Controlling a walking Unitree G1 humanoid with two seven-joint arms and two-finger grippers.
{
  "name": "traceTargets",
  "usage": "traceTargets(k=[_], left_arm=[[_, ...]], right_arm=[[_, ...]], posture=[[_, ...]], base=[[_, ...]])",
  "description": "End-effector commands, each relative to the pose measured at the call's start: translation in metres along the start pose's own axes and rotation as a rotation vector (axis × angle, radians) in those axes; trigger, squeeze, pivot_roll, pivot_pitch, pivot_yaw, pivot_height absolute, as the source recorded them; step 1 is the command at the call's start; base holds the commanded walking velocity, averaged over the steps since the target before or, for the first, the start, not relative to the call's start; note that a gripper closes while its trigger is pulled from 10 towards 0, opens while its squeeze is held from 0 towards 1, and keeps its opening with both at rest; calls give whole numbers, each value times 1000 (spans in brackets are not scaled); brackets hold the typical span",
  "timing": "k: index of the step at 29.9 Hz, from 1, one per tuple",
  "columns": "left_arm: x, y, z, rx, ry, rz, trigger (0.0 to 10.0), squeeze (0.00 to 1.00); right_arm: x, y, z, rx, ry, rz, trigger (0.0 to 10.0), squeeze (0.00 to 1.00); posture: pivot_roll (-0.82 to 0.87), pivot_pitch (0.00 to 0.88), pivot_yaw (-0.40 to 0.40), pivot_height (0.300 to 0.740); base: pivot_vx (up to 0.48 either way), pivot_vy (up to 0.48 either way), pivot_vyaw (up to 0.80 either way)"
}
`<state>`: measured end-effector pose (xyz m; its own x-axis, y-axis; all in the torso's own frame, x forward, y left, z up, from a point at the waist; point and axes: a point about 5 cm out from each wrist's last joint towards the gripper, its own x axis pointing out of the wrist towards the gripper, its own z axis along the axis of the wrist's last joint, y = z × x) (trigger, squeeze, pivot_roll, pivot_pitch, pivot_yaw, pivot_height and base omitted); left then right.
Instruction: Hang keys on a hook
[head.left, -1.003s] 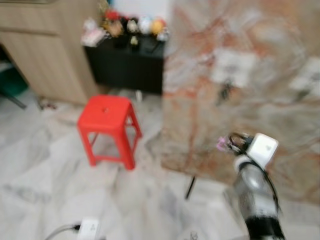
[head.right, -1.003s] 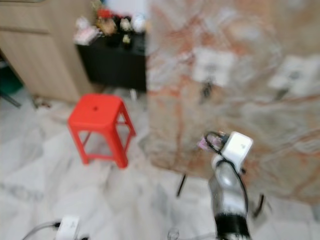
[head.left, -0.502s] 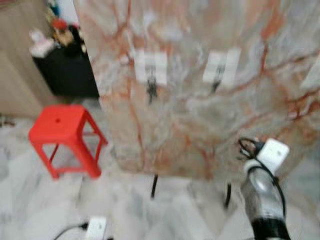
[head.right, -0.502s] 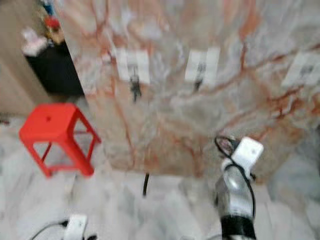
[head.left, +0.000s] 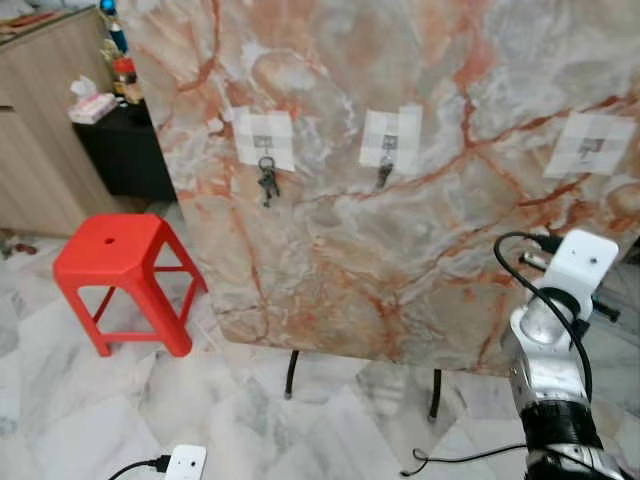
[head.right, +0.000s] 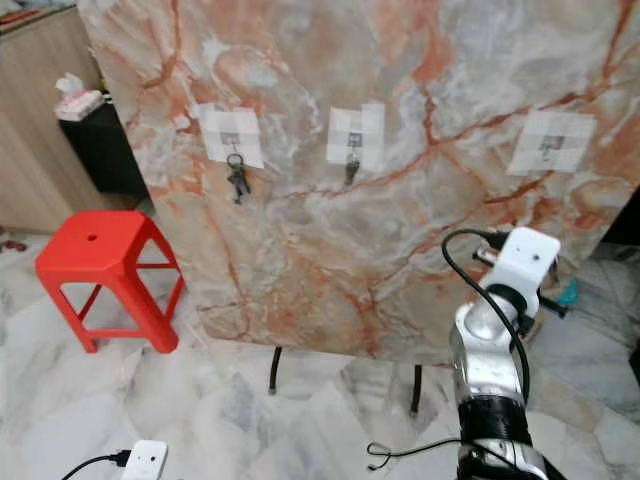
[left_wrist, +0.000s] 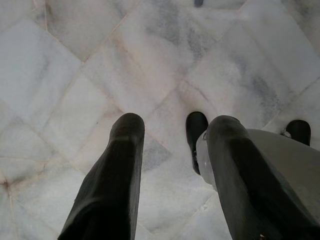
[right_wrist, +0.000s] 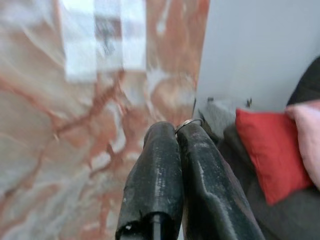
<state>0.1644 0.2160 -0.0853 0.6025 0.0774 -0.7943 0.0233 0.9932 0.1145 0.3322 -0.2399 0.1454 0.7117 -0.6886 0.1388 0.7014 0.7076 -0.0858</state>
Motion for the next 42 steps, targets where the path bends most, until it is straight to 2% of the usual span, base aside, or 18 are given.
traceTargets(k=[1,5,16,18,21,26,28,33,36,37,38,39,42], left_arm=[[-1,3,-6,4,25,0,10000,0],[-1,5,-4,3,20,1,10000,0],[-1,9,-2,4,13,3,10000,0],[-1,10,-1,0,11,3,10000,0],[-1,11,-1,-10,10,6,10000,0],[-1,11,-1,-29,7,6,10000,0],[-1,10,1,-37,1,3,10000,0],[-1,10,2,-43,-7,2,10000,0],[0,10,3,-49,-12,-2,10000,0],[0,10,3,-49,-12,-3,10000,0],[0,10,3,-49,-12,-3,10000,0],[0,10,3,-50,-12,-3,10000,0],[0,10,4,-51,-12,-4,10000,0]], right_arm=[[1,6,9,-5,-47,10,10000,0],[3,10,19,-18,-102,-10,10000,0],[7,12,24,-27,-120,-37,10000,0],[9,12,23,-48,-122,-28,10000,0],[12,12,30,-140,-200,-22,10000,0],[19,3,30,-125,-176,-71,10000,0],[24,-5,33,-154,-211,-99,10000,0],[25,-6,41,-215,-294,-100,10000,0],[25,-7,47,-309,-385,-93,10000,0],[24,-6,47,-362,-414,-77,10000,0],[24,-6,47,-362,-414,-77,10000,0],[23,-2,44,-426,-418,-13,10000,0],[20,-1,36,-403,-371,60,10000,0]], posture=[[111,0,2,740],[110,16,14,740],[109,47,29,740],[107,52,30,740],[106,59,30,740],[101,67,27,740],[102,70,27,740],[99,72,25,740],[96,70,26,740],[95,70,26,740],[95,70,26,740],[96,69,25,740],[88,69,25,740]], base=[[0,0,0],[0,0,0],[0,0,0],[0,0,0],[0,0,0],[0,0,0],[0,0,0],[0,0,0],[0,0,0],[0,0,0],[0,0,0],[0,0,0],[0,0,0]])
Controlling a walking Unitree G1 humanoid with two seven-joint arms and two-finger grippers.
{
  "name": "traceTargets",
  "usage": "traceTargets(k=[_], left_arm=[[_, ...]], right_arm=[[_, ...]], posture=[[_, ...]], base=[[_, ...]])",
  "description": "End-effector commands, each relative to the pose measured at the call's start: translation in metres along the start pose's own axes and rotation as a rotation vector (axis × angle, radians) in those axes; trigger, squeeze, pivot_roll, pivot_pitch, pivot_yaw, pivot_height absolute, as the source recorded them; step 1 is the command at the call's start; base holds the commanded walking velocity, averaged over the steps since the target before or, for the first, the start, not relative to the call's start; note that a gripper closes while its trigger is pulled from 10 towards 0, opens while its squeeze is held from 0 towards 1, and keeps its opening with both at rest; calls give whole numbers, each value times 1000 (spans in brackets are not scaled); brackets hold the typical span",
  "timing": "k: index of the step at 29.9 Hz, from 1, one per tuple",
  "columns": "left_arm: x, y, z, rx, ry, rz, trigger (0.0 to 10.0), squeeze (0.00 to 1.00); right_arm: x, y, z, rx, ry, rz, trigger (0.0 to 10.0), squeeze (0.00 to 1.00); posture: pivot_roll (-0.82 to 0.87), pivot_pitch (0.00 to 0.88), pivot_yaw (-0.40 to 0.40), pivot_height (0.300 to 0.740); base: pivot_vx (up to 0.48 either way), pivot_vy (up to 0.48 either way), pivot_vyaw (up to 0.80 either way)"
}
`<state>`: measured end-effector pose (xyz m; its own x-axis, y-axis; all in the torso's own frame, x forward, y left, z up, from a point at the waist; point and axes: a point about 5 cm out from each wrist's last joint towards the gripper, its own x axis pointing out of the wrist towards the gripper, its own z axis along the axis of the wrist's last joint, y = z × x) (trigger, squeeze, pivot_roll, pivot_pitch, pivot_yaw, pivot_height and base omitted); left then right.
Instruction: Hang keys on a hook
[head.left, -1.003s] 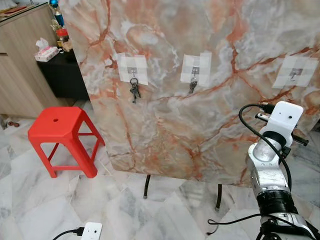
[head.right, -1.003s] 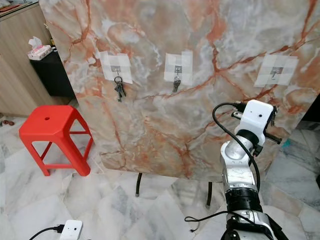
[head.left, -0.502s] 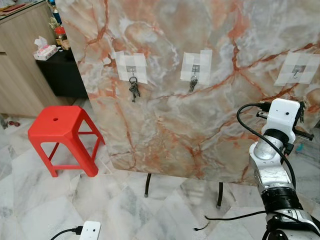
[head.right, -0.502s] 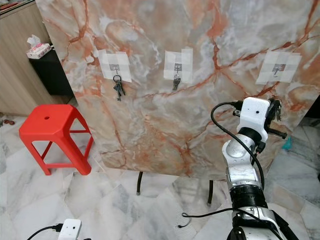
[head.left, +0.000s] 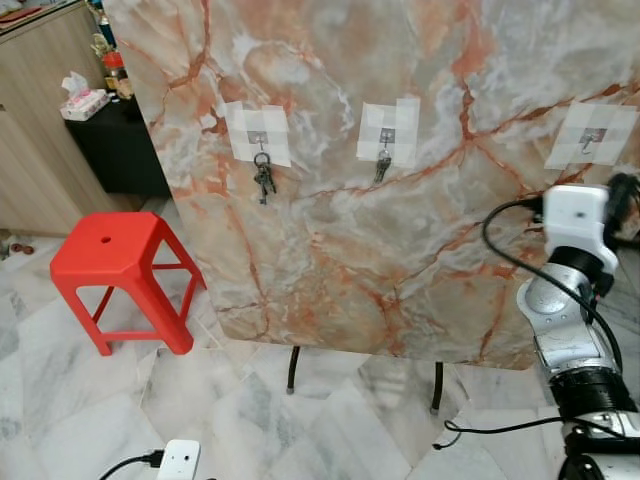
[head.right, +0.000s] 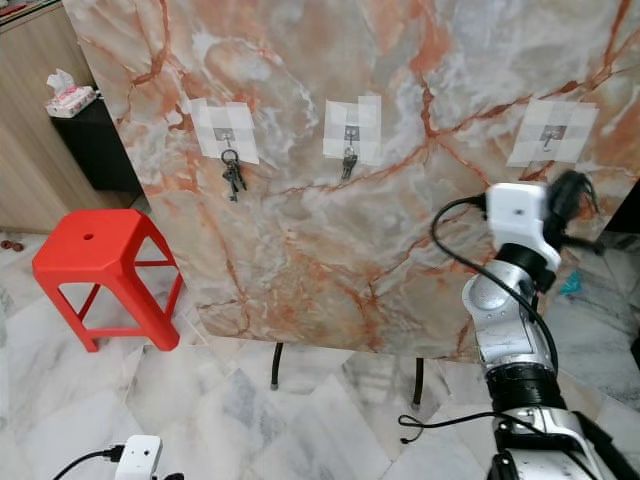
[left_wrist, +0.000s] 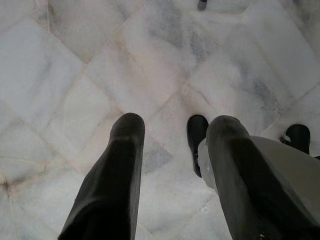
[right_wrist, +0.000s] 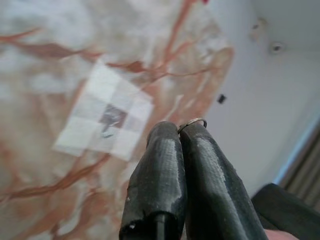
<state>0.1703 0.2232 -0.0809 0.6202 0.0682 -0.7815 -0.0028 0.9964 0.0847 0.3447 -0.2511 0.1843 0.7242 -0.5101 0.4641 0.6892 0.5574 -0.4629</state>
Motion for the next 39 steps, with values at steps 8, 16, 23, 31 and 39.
traceTargets(k=[8,16,23,31,39], left_arm=[[0,0,-3,-11,20,-14,10000,0],[-1,4,-3,-18,22,2,10000,0],[-1,4,-3,-23,27,1,10000,0],[0,2,-3,-26,29,-5,10000,0],[-1,3,-4,-34,29,-3,10000,0]], right_arm=[[-59,-5,-56,64,310,174,10000,0],[-117,19,-104,-37,580,767,10000,0],[-137,25,-109,-357,485,1245,10000,0],[-73,5,-96,-728,255,961,10000,0],[-49,5,-61,-761,22,779,10000,0]], posture=[[74,66,22,740],[63,57,23,740],[52,45,24,740],[58,37,21,740],[62,50,21,740]], base=[[0,0,0],[0,0,0],[0,0,0],[0,0,0],[0,0,0]])
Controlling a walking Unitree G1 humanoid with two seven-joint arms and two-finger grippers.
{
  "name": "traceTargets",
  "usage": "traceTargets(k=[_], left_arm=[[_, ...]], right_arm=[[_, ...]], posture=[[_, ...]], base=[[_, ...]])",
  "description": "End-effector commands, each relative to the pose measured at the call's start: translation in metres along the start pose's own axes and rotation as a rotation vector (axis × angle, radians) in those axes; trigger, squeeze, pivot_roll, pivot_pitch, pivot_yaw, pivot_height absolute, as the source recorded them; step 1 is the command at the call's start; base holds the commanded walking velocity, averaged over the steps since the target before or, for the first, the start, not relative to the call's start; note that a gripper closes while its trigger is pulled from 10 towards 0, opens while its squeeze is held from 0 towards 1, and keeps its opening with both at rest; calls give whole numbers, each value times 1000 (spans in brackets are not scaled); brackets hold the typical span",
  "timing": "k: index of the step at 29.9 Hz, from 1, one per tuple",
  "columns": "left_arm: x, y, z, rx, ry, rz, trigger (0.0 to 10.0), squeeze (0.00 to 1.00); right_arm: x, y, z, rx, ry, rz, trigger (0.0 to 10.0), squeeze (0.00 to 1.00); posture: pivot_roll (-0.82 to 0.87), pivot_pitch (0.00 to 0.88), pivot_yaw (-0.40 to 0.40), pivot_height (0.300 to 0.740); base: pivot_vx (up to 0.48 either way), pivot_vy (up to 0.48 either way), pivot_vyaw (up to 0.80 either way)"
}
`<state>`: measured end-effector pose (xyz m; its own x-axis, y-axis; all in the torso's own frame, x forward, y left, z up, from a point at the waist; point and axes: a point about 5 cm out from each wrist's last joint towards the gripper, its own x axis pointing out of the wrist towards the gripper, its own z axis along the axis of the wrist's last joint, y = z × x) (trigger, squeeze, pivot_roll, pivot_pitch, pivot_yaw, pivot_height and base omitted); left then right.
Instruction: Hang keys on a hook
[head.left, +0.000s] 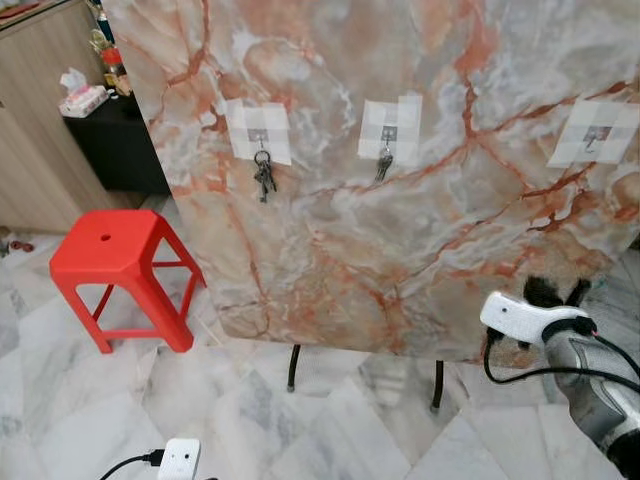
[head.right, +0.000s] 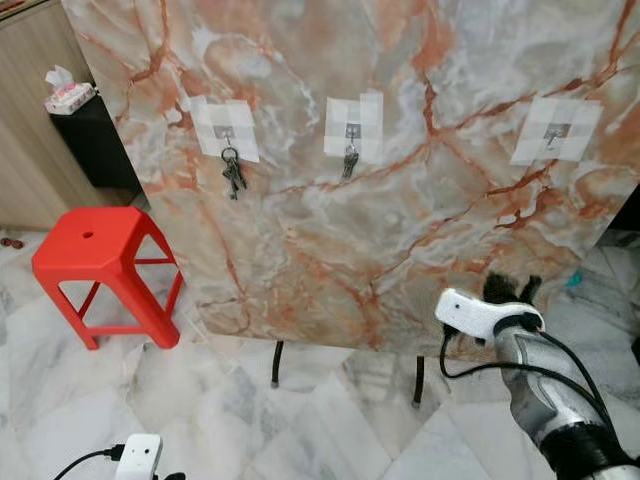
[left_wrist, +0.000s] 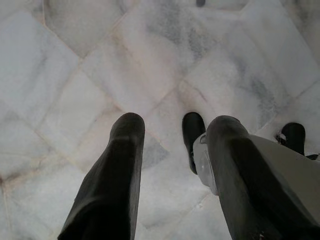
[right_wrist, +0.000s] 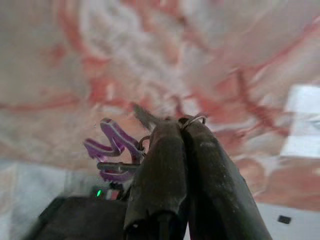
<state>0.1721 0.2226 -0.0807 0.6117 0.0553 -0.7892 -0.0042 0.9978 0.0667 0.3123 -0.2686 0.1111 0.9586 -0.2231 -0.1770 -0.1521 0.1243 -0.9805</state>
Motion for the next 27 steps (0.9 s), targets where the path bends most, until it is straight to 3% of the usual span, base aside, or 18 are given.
traceTargets(k=[1,2,3,4,5,6,9,11,12,15,17,18,19,21,25,27], left_arm=[[-1,3,-5,-22,18,11,10000,0],[-1,3,-5,-22,18,11,10000,0],[-1,3,-5,-23,18,10,10000,0],[-1,3,-5,-22,18,10,10000,0],[-1,3,-5,-22,18,10,10000,0],[-1,3,-4,-21,17,9,10000,0],[-1,3,-4,-22,17,6,10000,0],[-1,2,-4,-23,17,5,10000,0],[-1,2,-4,-24,17,4,10000,0],[-1,1,-4,-24,16,2,10000,0],[-1,1,-4,-24,16,1,10000,0],[-1,1,-3,-26,15,1,10000,0],[-1,1,-3,-27,15,1,10000,0],[-1,0,-3,-26,15,0,10000,0],[-1,0,-4,-28,15,2,10000,0],[-1,0,-4,-28,16,3,10000,0]], right_arm=[[1,0,7,136,-17,5,10000,0],[1,3,9,246,-14,29,10000,0],[1,6,16,420,-43,66,10000,0],[1,3,19,395,-72,46,10000,0],[0,-2,22,254,-113,13,10000,0],[-1,-4,28,-15,-197,-13,10000,0],[-11,29,25,112,-213,379,10000,0],[-13,29,23,79,-213,399,10000,0],[-21,39,24,109,-243,533,10000,0],[-28,49,23,168,-248,654,10000,0],[-32,53,22,89,-278,701,10000,0],[-34,58,15,11,-247,742,10000,0],[-39,65,0,-134,-186,839,10000,0],[-44,68,-10,-232,-154,906,10000,0],[-30,58,-5,-192,-131,768,10000,0],[-15,42,-2,-168,-66,596,10000,0]], posture=[[62,50,21,740],[60,53,21,740],[60,53,21,740],[62,54,20,740],[62,54,20,740],[63,59,21,740],[61,59,20,740],[61,59,20,740],[53,61,19,740],[57,61,19,740],[58,61,19,740],[59,64,19,740],[58,64,19,740],[60,65,17,740],[62,66,17,740],[63,68,17,740]], base=[[0,0,0],[0,0,0],[0,0,0],[0,0,0],[0,0,0],[0,0,0],[0,0,0],[0,0,0],[0,0,0],[0,0,0],[0,0,0],[0,0,0],[0,0,0],[0,0,0],[0,0,0],[0,0,0]])
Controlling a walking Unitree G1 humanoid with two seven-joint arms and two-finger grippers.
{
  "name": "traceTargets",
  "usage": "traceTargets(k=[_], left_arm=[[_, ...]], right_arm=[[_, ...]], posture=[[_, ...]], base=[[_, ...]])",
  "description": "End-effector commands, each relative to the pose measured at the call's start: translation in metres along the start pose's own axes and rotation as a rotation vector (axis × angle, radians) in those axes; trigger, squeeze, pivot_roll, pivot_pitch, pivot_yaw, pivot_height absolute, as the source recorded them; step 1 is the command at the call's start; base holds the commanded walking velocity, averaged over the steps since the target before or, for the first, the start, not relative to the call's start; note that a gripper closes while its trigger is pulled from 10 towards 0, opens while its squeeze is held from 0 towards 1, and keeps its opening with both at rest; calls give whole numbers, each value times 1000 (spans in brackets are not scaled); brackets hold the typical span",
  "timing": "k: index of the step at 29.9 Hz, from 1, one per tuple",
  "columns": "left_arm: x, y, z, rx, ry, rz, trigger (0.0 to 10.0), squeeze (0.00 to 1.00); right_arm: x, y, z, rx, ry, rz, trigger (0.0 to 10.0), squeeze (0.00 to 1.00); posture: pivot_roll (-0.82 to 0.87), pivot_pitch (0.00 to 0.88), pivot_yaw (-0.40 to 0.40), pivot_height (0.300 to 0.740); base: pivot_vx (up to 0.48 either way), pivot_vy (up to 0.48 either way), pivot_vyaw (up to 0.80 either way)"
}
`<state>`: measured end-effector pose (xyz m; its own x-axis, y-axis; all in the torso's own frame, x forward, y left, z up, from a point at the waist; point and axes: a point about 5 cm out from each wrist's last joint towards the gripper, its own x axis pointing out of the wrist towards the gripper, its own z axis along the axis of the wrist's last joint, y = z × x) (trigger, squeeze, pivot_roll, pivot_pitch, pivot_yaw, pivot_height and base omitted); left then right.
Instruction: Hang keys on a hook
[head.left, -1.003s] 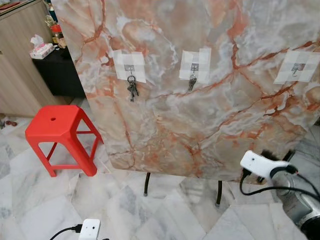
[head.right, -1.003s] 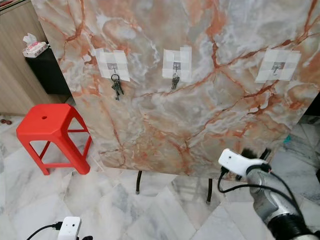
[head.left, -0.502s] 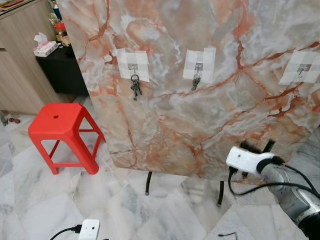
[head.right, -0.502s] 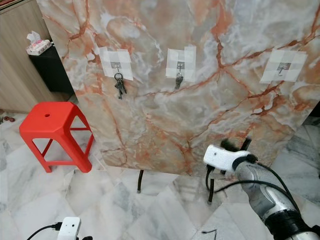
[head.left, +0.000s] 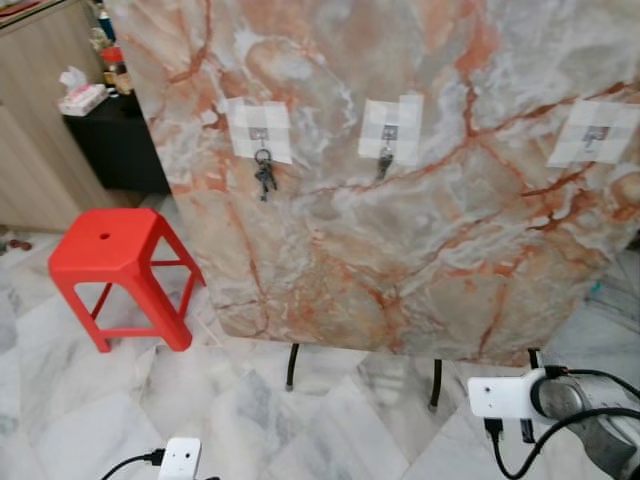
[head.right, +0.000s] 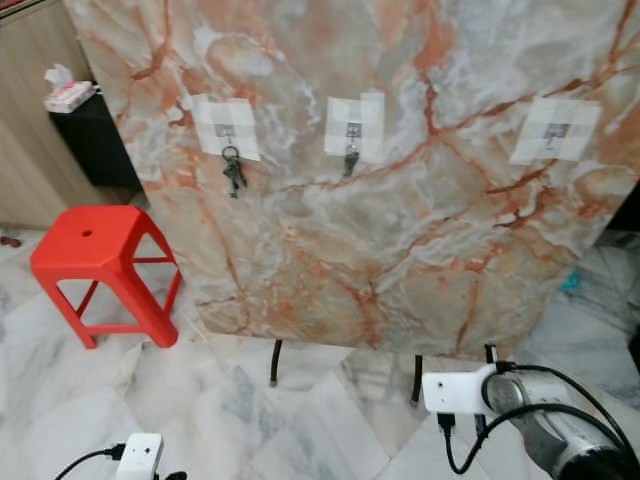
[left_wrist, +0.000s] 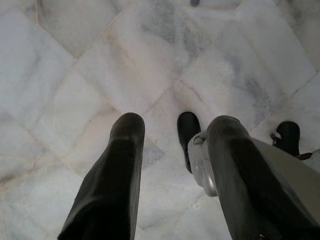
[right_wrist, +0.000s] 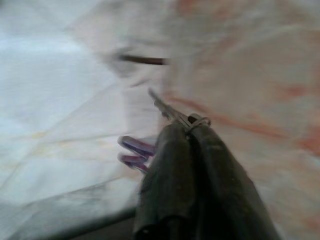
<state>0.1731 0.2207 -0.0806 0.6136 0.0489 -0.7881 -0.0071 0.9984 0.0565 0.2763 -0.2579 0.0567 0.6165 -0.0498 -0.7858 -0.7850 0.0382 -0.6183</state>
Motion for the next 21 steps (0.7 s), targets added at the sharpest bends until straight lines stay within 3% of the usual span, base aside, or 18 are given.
traceTargets(k=[1,3,5,7,8,11,13,14,15,17,21], left_arm=[[-1,2,-5,-19,18,10,10000,0],[-1,2,-5,-19,17,11,10000,0],[-1,2,-5,-19,17,12,10000,0],[-1,2,-5,-19,17,12,10000,0],[-1,2,-5,-19,17,13,10000,0],[-1,2,-5,-19,16,14,10000,0],[-1,3,-5,-20,16,16,10000,0],[-1,3,-5,-20,16,16,10000,0],[-1,3,-4,-20,15,16,10000,0],[-1,3,-4,-20,15,16,10000,0],[-1,3,-4,-22,14,17,10000,0]], right_arm=[[-5,-32,-4,37,79,-204,10000,0],[-8,-49,-2,104,86,-344,10000,0],[-11,-56,2,157,67,-395,10000,0],[-13,-61,6,162,53,-430,10000,0],[-18,-70,10,188,39,-519,10000,0],[-21,-74,12,183,32,-561,10000,0],[-27,-83,12,222,26,-666,10000,0],[-30,-87,13,199,29,-701,10000,0],[-30,-88,17,117,9,-685,10000,0],[-22,-76,20,84,-19,-566,10000,0],[-22,-77,19,70,-21,-562,10000,0]], posture=[[63,68,17,740],[64,69,17,740],[65,69,17,740],[65,69,17,740],[67,69,17,740],[68,68,18,740],[66,66,21,740],[65,65,21,740],[65,64,22,740],[61,63,21,740],[70,65,24,740]], base=[[0,0,0],[0,0,0],[0,0,0],[0,0,0],[0,0,0],[0,0,0],[0,0,0],[0,0,0],[0,0,0],[0,0,0],[0,0,0]])
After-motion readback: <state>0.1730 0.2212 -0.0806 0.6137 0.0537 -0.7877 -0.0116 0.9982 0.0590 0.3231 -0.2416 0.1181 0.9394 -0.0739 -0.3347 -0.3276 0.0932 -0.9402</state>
